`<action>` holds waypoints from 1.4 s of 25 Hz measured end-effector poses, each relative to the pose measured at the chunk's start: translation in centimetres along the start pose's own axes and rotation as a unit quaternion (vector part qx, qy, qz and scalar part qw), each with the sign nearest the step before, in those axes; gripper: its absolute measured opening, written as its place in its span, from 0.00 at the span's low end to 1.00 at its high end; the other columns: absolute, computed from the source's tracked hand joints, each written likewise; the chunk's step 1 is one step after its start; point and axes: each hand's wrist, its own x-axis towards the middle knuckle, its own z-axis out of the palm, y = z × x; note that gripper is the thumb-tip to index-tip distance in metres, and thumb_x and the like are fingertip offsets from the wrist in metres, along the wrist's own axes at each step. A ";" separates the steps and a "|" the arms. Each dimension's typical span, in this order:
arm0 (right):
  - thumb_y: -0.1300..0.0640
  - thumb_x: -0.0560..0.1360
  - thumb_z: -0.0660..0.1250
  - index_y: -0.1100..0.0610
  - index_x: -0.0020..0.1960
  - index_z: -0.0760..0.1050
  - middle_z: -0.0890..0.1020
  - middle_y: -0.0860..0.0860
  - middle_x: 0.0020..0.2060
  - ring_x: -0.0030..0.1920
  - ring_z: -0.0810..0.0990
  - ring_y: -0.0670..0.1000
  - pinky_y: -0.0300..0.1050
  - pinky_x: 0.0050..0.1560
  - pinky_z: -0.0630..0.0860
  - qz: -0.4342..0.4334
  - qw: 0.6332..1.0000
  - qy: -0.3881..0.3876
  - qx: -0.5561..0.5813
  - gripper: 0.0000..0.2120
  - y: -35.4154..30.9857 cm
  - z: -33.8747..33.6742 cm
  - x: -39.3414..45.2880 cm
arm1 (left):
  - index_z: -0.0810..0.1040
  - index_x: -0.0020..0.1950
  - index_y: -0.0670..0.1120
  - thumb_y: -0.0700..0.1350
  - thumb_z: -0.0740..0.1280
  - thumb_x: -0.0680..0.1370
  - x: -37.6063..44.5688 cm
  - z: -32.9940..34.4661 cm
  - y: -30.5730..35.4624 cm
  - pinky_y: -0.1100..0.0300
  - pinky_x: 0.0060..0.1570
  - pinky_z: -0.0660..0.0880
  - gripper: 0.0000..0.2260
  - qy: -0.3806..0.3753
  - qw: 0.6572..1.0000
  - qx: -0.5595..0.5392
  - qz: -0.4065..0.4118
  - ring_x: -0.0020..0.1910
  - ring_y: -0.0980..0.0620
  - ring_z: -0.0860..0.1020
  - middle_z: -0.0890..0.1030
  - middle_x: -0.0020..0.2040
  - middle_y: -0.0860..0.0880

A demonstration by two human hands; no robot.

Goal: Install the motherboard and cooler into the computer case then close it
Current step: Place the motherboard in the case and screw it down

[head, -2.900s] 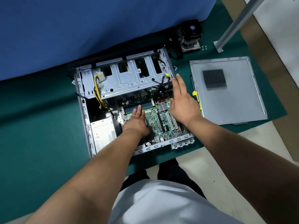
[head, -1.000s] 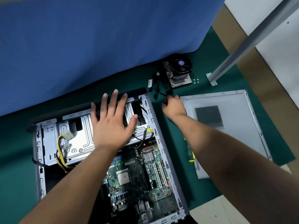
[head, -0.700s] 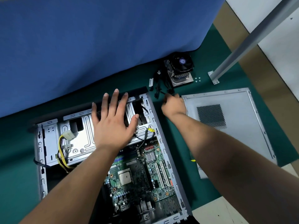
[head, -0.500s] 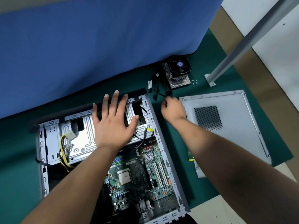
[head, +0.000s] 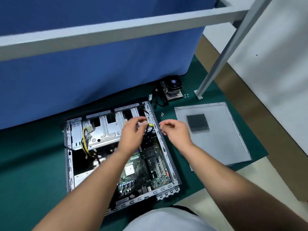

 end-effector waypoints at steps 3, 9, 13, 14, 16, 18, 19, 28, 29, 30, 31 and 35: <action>0.63 0.77 0.72 0.54 0.49 0.85 0.87 0.50 0.39 0.38 0.82 0.47 0.39 0.43 0.80 0.031 0.994 -0.048 0.089 0.06 -0.5 0.8 -2.6 | 0.82 0.60 0.50 0.47 0.68 0.82 -4.0 1.6 1.0 0.59 0.56 0.79 0.07 -0.014 0.989 -0.138 -0.051 0.54 0.57 0.82 0.85 0.54 0.55; 0.66 0.75 0.75 0.61 0.52 0.78 0.87 0.56 0.39 0.37 0.84 0.50 0.41 0.41 0.82 0.064 0.985 -0.083 0.133 0.09 -1.9 0.9 -4.6 | 0.85 0.54 0.47 0.40 0.71 0.80 -6.1 0.7 1.0 0.66 0.45 0.79 0.05 -0.010 0.966 -0.246 -0.077 0.46 0.54 0.85 0.87 0.47 0.50; 0.67 0.74 0.75 0.60 0.51 0.78 0.86 0.55 0.38 0.37 0.84 0.51 0.44 0.45 0.84 0.073 0.987 -0.095 0.105 0.08 -2.4 0.6 -4.5 | 0.86 0.54 0.48 0.45 0.74 0.78 -6.0 -0.2 1.0 0.63 0.48 0.80 0.06 -0.057 0.971 -0.221 -0.065 0.49 0.51 0.85 0.87 0.48 0.49; 0.67 0.74 0.74 0.60 0.51 0.79 0.86 0.56 0.39 0.38 0.85 0.52 0.46 0.47 0.84 0.070 0.988 -0.100 0.091 0.08 -2.3 0.5 -4.4 | 0.86 0.53 0.48 0.45 0.75 0.77 -6.0 -0.3 0.9 0.63 0.48 0.80 0.06 -0.063 0.973 -0.212 -0.065 0.48 0.51 0.85 0.87 0.48 0.49; 0.67 0.75 0.74 0.59 0.51 0.79 0.87 0.57 0.40 0.38 0.85 0.52 0.50 0.51 0.84 0.059 0.991 -0.108 0.056 0.08 -2.1 0.5 -4.4 | 0.87 0.52 0.47 0.46 0.76 0.75 -5.9 -0.4 1.0 0.63 0.45 0.80 0.06 -0.064 0.976 -0.196 -0.069 0.46 0.52 0.85 0.87 0.46 0.49; 0.67 0.76 0.72 0.57 0.52 0.80 0.87 0.56 0.40 0.38 0.86 0.51 0.52 0.53 0.84 0.046 0.993 -0.107 0.028 0.08 -1.9 0.5 -4.3 | 0.87 0.50 0.47 0.46 0.77 0.75 -5.7 -0.3 1.1 0.63 0.45 0.80 0.06 -0.060 0.978 -0.186 -0.075 0.45 0.51 0.85 0.88 0.45 0.49; 0.67 0.76 0.71 0.56 0.52 0.80 0.87 0.56 0.39 0.39 0.86 0.52 0.53 0.54 0.84 0.042 0.994 -0.104 0.020 0.08 -1.8 0.5 -4.3 | 0.87 0.50 0.47 0.45 0.77 0.75 -5.7 -0.2 1.1 0.61 0.46 0.81 0.05 -0.058 0.979 -0.182 -0.077 0.45 0.50 0.85 0.88 0.45 0.49; 0.61 0.80 0.65 0.49 0.58 0.79 0.87 0.49 0.52 0.52 0.86 0.48 0.41 0.51 0.82 0.061 0.987 -0.145 0.015 0.11 -0.1 -3.3 -1.5 | 0.86 0.48 0.47 0.42 0.73 0.79 -4.9 0.9 1.4 0.64 0.36 0.76 0.02 -0.015 0.978 -0.159 -0.133 0.37 0.54 0.81 0.86 0.43 0.46; 0.59 0.80 0.66 0.50 0.58 0.80 0.87 0.49 0.54 0.53 0.85 0.50 0.40 0.50 0.80 0.064 0.994 -0.078 -0.030 0.09 0.7 -4.2 -0.7 | 0.85 0.49 0.46 0.41 0.72 0.79 -4.8 0.8 1.6 0.64 0.36 0.77 0.02 -0.015 0.975 -0.173 -0.141 0.37 0.54 0.82 0.86 0.43 0.46; 0.58 0.80 0.66 0.51 0.59 0.80 0.85 0.50 0.56 0.56 0.84 0.52 0.42 0.53 0.79 0.074 0.992 -0.009 -0.105 0.09 2.0 -5.0 0.2 | 0.85 0.49 0.46 0.40 0.72 0.80 -4.8 0.8 1.7 0.64 0.37 0.78 0.02 -0.016 0.972 -0.182 -0.149 0.38 0.54 0.83 0.87 0.43 0.46; 0.57 0.80 0.66 0.53 0.61 0.80 0.84 0.52 0.59 0.59 0.82 0.55 0.44 0.57 0.78 0.099 0.978 0.028 -0.183 0.11 3.4 -5.6 0.8 | 0.85 0.50 0.45 0.40 0.72 0.80 -4.8 0.8 1.8 0.63 0.38 0.79 0.02 -0.017 0.969 -0.188 -0.157 0.38 0.54 0.83 0.87 0.43 0.47; 0.55 0.81 0.65 0.60 0.70 0.71 0.75 0.60 0.66 0.64 0.77 0.62 0.52 0.65 0.75 0.205 0.915 -0.052 -0.343 0.19 9.4 -5.2 0.6 | 0.85 0.50 0.43 0.38 0.72 0.79 -5.0 1.0 1.7 0.61 0.42 0.80 0.02 -0.020 0.962 -0.199 -0.186 0.38 0.55 0.85 0.87 0.43 0.47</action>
